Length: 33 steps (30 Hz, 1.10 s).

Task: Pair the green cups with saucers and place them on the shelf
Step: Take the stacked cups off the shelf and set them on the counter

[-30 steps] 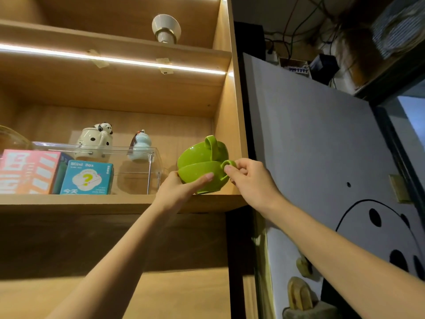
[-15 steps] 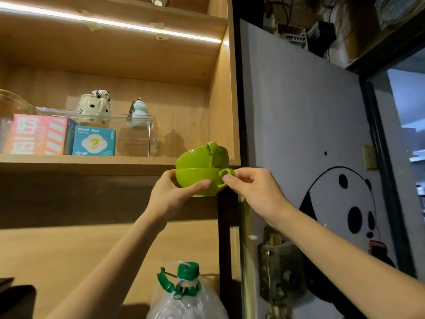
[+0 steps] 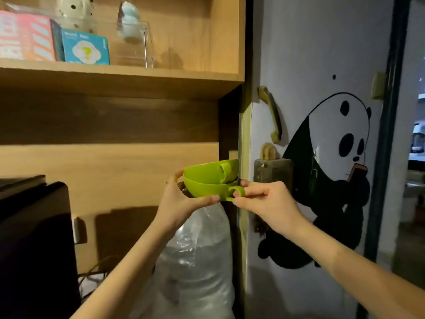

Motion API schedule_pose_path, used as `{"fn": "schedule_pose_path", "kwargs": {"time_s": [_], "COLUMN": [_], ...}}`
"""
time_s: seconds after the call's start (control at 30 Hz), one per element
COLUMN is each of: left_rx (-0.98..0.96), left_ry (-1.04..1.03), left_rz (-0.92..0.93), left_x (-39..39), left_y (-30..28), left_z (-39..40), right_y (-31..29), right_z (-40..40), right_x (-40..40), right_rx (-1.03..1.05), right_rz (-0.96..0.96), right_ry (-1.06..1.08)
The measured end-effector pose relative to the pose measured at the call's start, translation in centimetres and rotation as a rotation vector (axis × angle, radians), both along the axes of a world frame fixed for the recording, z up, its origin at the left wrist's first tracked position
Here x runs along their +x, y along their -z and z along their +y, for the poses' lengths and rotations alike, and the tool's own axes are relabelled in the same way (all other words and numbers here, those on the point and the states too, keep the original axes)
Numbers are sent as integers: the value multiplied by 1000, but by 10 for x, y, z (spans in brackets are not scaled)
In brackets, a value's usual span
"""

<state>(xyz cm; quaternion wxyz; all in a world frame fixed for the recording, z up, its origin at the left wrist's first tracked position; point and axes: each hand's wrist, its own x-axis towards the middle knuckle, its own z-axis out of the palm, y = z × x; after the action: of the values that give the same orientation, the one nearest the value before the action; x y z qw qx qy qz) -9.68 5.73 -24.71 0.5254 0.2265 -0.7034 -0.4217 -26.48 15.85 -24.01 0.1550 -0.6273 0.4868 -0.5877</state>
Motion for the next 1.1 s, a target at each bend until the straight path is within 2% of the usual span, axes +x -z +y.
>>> {"fn": "schedule_pose_path", "kwargs": {"time_s": [0.13,0.37,0.53,0.63,0.8,1.1], "left_rx": [19,154,249,284,345,424], "left_ry": [-49,-145,-151,-154,-151,-132], "left_rz": [-39,-247,-415,-485,-598,-658], "left_x": [4,19,33,40,45,51], "left_y": [53,155,215,242,281,329], "left_z": [12,32,48,60,75,87], "right_y": [44,141,219,260,307,360], "right_z": [10,33,46,53,69,83], "right_x": [5,13,24,35,48,59], "right_rx": [123,277,465,501,512,594], "right_rz": [-14,-7,-136,-180,-142,-140], "right_ry": [-46,-42,23,53,108,139]}}
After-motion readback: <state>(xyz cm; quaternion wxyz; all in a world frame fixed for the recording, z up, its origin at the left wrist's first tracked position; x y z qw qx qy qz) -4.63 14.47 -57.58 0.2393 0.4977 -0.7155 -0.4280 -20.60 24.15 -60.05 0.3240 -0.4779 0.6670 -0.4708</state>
